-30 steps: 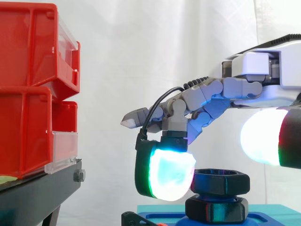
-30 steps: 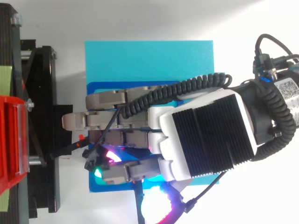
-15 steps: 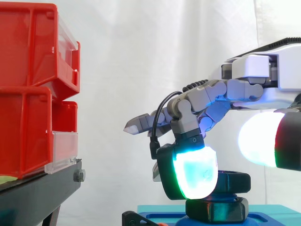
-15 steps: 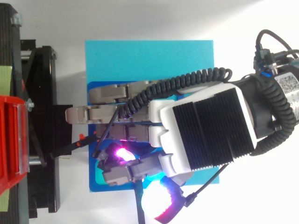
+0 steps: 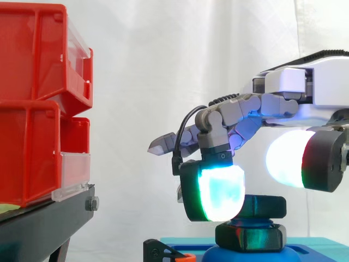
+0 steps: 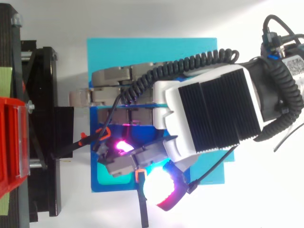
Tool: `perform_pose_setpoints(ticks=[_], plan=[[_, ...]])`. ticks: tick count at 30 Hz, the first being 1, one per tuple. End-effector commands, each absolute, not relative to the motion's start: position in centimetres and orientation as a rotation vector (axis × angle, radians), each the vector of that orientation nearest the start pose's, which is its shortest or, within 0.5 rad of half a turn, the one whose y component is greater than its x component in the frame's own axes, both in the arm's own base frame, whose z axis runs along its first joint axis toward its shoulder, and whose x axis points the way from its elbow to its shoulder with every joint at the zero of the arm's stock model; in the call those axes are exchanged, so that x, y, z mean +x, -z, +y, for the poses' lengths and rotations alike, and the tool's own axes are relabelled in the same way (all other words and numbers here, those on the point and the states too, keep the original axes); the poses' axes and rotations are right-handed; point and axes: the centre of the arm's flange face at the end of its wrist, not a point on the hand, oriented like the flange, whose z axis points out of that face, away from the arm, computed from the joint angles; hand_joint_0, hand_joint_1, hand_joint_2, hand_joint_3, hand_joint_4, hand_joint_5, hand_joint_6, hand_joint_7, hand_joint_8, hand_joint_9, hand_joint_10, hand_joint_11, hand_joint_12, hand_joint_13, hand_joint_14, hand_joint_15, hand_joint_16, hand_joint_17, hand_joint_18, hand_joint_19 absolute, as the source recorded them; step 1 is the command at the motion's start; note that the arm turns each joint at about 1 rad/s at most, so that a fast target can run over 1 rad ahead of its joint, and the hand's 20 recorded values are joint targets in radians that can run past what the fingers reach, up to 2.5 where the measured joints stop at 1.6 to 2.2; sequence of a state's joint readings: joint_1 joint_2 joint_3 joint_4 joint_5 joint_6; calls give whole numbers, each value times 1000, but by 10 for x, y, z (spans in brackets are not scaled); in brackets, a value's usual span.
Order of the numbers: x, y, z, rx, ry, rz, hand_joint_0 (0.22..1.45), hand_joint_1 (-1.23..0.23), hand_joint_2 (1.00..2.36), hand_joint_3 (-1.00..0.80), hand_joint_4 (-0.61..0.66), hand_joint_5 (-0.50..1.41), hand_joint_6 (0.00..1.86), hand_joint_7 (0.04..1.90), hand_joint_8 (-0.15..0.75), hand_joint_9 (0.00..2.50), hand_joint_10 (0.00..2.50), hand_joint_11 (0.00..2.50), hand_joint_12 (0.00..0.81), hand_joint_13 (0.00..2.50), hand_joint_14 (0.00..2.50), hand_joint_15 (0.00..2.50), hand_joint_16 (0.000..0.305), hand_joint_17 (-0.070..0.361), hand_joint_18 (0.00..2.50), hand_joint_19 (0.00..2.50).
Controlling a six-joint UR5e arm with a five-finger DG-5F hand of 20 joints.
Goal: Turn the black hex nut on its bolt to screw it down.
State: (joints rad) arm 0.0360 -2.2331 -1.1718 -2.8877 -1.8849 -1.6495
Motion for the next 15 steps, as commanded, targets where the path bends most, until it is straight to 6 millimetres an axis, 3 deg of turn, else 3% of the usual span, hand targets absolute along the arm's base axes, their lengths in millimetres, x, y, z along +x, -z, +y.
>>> perform_pose_setpoints(ticks=[1, 15], plan=[[736, -296, -85, -340, -207, 1537, 531, -226, 1000, -500, -13, -10, 501, 1529, 248, 824, 0, 0, 335, 352, 0, 0, 45, 102, 356, 301], [735, -296, -94, -344, -207, 1532, 532, -231, 1000, -500, 17, -18, 501, 1509, 249, 812, 0, 0, 336, 360, 0, 0, 45, 102, 367, 306]])
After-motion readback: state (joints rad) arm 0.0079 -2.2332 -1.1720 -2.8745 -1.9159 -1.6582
